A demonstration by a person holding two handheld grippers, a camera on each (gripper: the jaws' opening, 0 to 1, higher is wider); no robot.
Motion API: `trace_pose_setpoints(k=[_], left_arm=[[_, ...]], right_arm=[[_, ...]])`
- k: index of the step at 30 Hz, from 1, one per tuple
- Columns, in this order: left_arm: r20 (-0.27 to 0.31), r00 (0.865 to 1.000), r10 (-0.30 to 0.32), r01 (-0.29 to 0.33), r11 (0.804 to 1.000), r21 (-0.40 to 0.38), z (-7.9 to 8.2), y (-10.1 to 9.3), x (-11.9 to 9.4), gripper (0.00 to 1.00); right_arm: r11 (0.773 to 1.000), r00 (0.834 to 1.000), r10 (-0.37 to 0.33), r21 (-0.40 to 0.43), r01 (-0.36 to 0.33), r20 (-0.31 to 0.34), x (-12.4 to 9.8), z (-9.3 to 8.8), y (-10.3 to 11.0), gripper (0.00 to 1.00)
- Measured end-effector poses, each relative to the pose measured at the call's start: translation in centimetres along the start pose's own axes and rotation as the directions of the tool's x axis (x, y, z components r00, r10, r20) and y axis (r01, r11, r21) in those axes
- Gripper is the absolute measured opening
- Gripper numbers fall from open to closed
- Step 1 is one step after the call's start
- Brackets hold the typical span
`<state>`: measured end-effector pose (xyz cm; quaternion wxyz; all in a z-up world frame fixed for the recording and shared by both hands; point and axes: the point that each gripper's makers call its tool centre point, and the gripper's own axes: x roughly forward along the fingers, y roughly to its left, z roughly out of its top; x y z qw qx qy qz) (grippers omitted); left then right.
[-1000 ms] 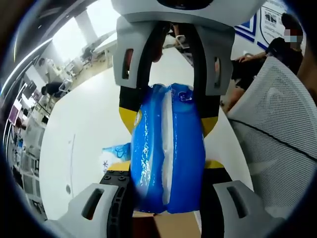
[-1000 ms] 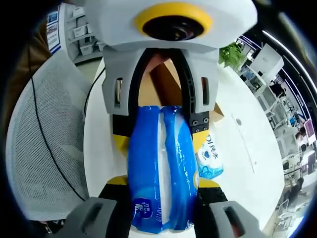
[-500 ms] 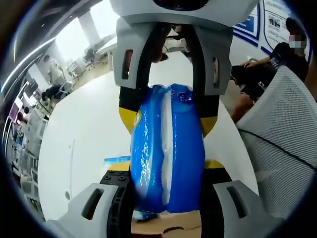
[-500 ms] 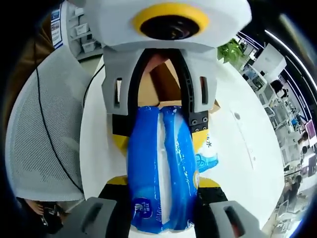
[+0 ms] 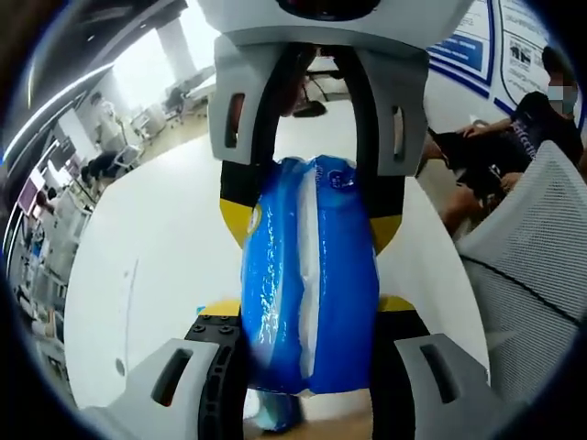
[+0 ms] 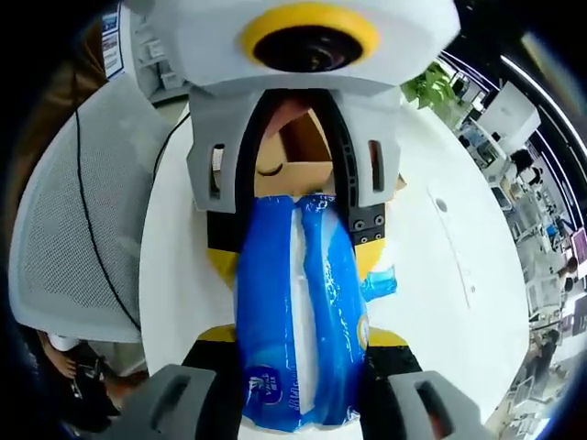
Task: Operate the shoe box by opening the lid, removing the specified soft item, and placing it in the target area until the item is outside and the box remains undamaged.
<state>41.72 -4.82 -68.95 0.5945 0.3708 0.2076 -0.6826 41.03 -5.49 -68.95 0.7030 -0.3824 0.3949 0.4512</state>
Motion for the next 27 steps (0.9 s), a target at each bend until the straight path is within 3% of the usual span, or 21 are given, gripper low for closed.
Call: trace_pose_setpoints(k=[9, 27], left_arm=[[0.011, 0.999, 0.033, -0.033, 0.999, -0.01, 0.9, 1.6, 1.6, 0.49], [0.016, 0.998, 0.055, -0.054, 0.998, -0.044, 1.1, 3.8, 4.2, 0.49]], right_arm=[[1.0, 1.0, -0.003, -0.018, 0.003, -0.018, 0.1, -1.8, -1.8, 0.45], [0.999, 0.999, 0.014, -0.047, -0.016, -0.042, 1.2, -4.1, -4.2, 0.45]])
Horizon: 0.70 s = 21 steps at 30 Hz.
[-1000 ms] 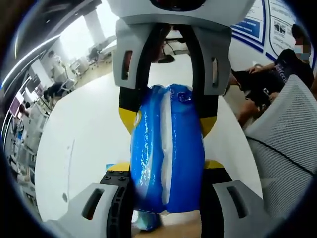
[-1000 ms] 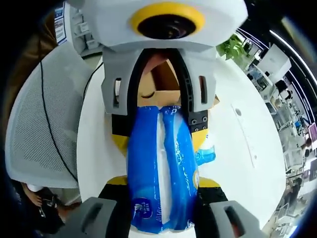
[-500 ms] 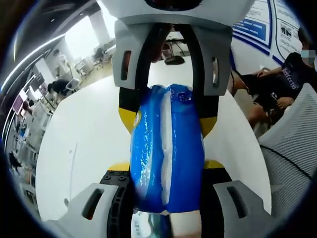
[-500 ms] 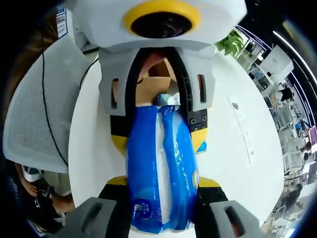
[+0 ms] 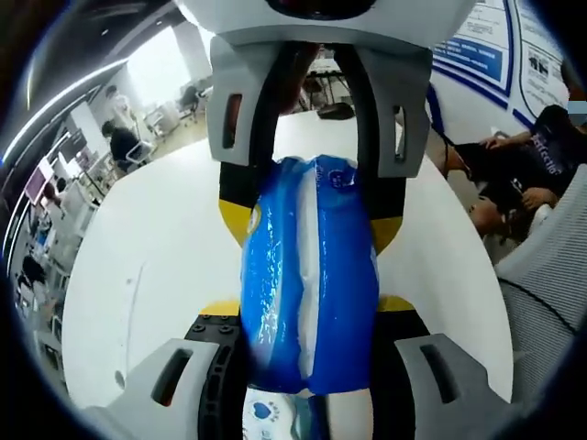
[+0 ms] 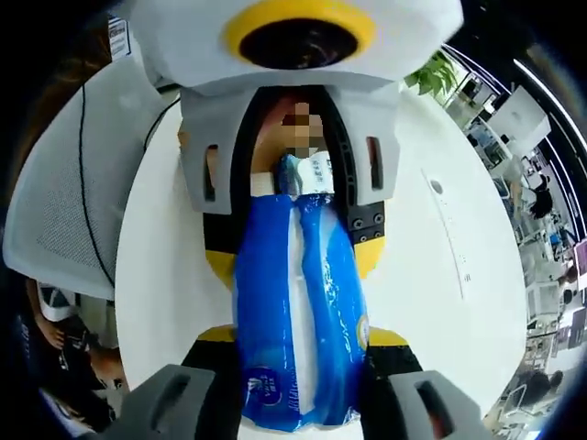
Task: Operate the shoe box by opening the lid, removing the specified soft item, and placing it in the target area until the item is outside and the box remains undamaged.
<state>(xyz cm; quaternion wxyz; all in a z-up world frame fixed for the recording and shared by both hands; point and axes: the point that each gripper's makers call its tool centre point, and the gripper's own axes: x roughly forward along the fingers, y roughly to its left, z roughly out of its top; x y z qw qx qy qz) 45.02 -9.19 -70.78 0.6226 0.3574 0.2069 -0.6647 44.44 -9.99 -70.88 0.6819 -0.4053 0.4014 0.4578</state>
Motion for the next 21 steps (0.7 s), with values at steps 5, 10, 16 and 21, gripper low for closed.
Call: trace_pose_setpoints(k=[5, 10, 16, 21], left_arm=[[0.0, 1.0, 0.007, -0.007, 1.0, -0.002, 0.0, 0.7, 0.7, 0.5], [-0.005, 1.0, 0.018, -0.018, 1.0, -0.002, 0.1, 1.6, 1.3, 0.5], [-0.004, 0.999, 0.049, -0.049, 0.999, -0.006, 0.2, 2.7, 1.9, 0.51], [-0.004, 0.999, 0.054, -0.054, 0.998, -0.013, -0.1, 3.0, 2.4, 0.51]], right_arm=[[1.0, 1.0, -0.003, -0.002, 0.003, -0.002, 0.4, -0.6, -0.8, 0.45], [1.0, 1.0, -0.007, -0.004, 0.007, -0.001, 0.6, -1.1, -1.6, 0.46], [1.0, 1.0, -0.021, -0.017, 0.02, -0.011, 1.0, -1.5, -2.8, 0.46], [1.0, 1.0, -0.013, -0.022, 0.013, -0.027, 1.4, -1.8, -3.1, 0.47]])
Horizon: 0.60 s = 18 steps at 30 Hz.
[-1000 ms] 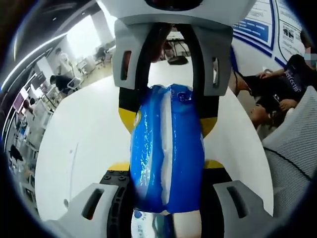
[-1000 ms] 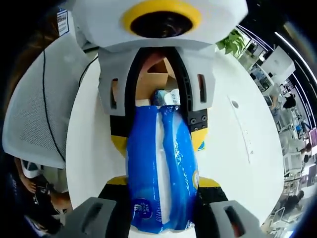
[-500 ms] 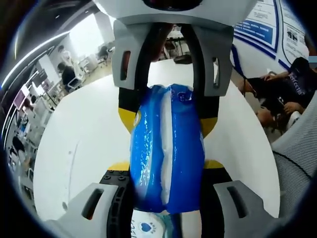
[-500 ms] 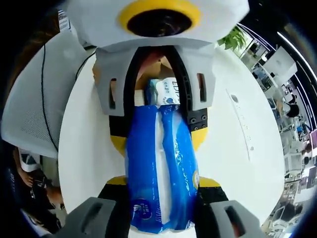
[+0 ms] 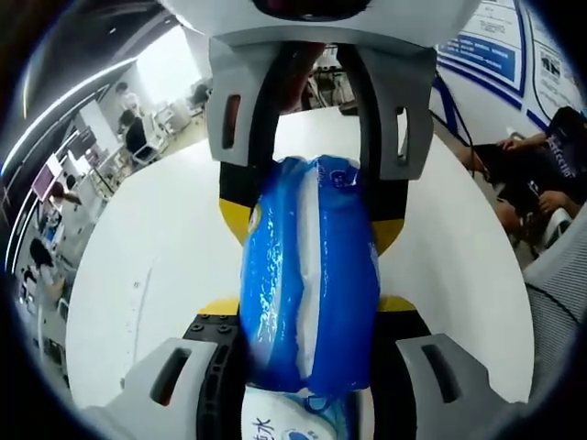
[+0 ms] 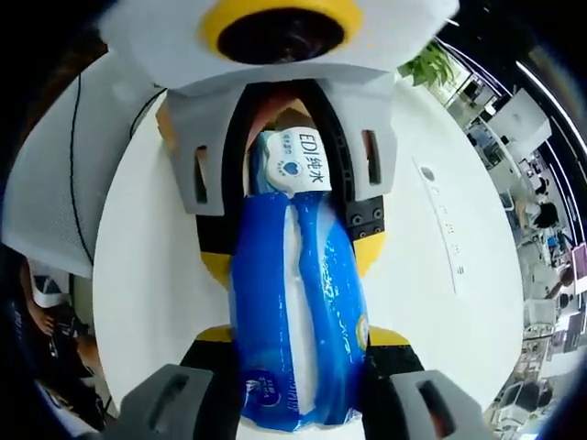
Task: Operate the shoe box by opening the lid, removing the specified soft item, and placing it in the target area until the item is outside and the box remains undamaged.
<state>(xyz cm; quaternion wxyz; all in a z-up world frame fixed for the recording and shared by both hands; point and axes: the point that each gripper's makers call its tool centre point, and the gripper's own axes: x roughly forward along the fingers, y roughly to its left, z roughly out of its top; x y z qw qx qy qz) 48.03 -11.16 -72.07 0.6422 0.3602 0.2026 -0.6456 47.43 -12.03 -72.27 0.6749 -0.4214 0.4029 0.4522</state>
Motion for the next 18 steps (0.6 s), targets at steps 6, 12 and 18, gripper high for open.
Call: trace_pose_setpoints(k=[6, 12, 18], left_arm=[[-0.011, 1.0, 0.002, -0.002, 1.0, -0.002, -0.7, 0.1, 0.4, 0.52], [-0.022, 1.0, -0.004, 0.004, 1.0, -0.005, -1.1, 0.3, 0.9, 0.52], [-0.025, 1.0, 0.004, -0.004, 1.0, -0.005, -1.2, 0.4, 1.4, 0.53]], right_arm=[[1.0, 1.0, 0.005, 0.003, -0.005, 0.0, 0.9, -0.2, -0.2, 0.47], [1.0, 1.0, 0.016, 0.009, -0.016, -0.007, 1.5, -0.4, -0.3, 0.47], [1.0, 1.0, 0.019, 0.015, -0.019, -0.011, 1.9, -0.8, -0.5, 0.48]])
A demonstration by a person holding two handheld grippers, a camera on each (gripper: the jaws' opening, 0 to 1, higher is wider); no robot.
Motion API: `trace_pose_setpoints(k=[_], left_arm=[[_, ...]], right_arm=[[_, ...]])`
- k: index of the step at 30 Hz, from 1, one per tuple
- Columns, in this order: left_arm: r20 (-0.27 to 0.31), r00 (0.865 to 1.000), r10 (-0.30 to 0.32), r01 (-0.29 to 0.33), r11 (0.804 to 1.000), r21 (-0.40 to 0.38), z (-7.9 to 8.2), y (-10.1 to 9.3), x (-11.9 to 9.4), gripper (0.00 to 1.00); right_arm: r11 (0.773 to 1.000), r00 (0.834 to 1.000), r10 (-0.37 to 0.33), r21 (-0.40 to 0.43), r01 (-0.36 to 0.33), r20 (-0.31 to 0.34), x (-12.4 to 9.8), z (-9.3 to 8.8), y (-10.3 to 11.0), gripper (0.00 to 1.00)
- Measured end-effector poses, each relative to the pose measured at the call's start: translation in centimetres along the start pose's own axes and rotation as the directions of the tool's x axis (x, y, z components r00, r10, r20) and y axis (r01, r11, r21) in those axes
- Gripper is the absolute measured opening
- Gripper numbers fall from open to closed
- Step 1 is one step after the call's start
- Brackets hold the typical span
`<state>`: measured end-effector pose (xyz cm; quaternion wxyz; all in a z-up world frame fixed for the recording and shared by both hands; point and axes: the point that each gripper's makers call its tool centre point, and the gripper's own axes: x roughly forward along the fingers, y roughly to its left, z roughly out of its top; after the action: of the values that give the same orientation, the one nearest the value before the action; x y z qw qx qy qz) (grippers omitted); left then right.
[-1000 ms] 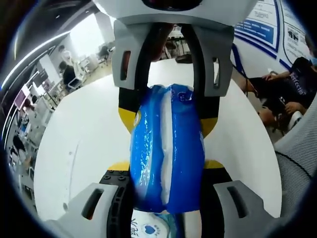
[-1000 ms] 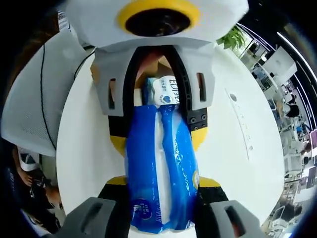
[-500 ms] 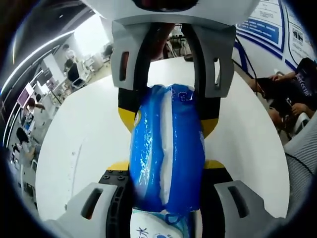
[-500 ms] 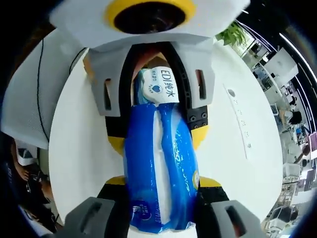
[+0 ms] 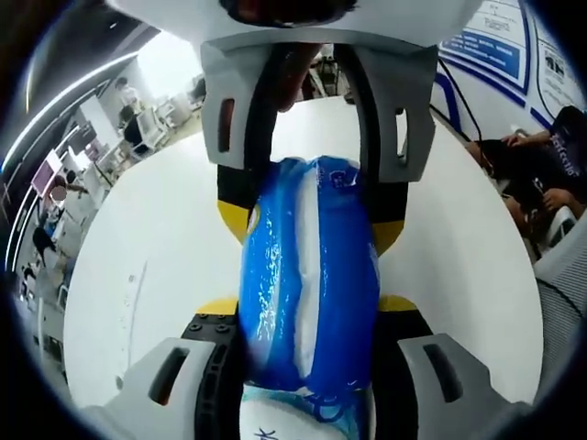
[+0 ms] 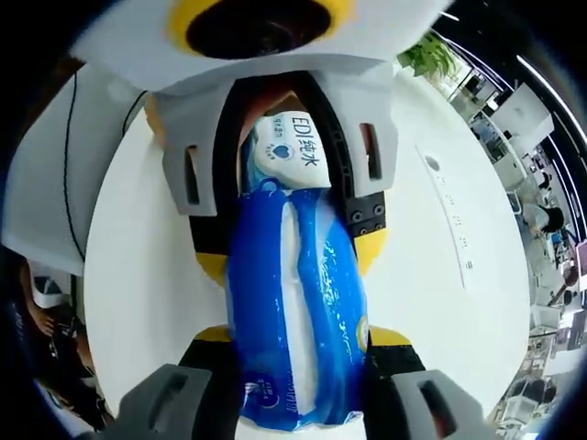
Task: Operate the shoe box by opening the lid, removing the specified soft item, and placing it in the target area until the item is outside and the box remains undamaged.
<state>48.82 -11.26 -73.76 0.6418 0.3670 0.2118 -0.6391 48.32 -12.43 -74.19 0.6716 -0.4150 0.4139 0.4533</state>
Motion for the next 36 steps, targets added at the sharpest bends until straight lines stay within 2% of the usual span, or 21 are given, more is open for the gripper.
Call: trace_pose_setpoints(k=[30, 36], left_arm=[[-0.022, 1.0, -0.002, 0.001, 0.999, -0.041, -1.0, 0.2, 1.4, 0.56], [-0.039, 0.999, -0.008, 0.006, 0.999, -0.04, -1.4, -0.1, 1.5, 0.57]], right_arm=[[1.0, 1.0, 0.011, 0.02, -0.01, -0.018, 2.1, -1.1, -0.2, 0.52], [1.0, 0.999, -0.004, -0.002, 0.004, -0.033, 2.6, -1.3, -0.1, 0.54]])
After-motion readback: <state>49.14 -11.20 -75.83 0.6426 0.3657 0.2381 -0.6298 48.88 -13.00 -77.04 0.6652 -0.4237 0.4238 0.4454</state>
